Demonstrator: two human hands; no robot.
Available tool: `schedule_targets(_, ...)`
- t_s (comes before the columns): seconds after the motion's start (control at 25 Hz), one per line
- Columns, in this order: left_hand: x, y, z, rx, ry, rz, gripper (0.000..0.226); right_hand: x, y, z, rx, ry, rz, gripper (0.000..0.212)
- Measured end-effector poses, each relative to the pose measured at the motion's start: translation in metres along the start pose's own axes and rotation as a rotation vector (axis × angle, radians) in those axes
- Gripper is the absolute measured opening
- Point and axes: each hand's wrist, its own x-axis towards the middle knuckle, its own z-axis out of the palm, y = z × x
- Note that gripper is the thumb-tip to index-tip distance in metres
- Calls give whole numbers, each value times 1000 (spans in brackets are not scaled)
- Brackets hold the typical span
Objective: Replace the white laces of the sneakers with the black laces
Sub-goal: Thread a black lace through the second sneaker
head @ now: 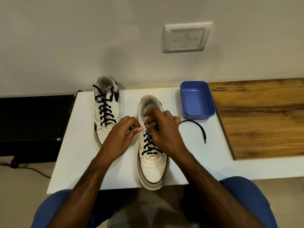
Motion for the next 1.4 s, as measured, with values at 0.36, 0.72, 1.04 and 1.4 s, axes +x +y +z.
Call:
schedule_targets(0.36, 1, 19, -15, -608, 141, -88, 20, 0, 3, -6, -208, -50, -100, 38)
schedule_targets(0.72, -3, 10, -14, -166, 10, -158, 8, -1, 1, -1, -279, -67, -102, 45)
schedule_targets(1.04, 3, 17, -31, -679, 279, -127, 13, 0, 4, -3, -268, -66, -89, 42)
schedule_targets(1.4, 1, 18, -15, -318, 40, -247, 9, 1, 5, -3, -232, -85, -72, 40)
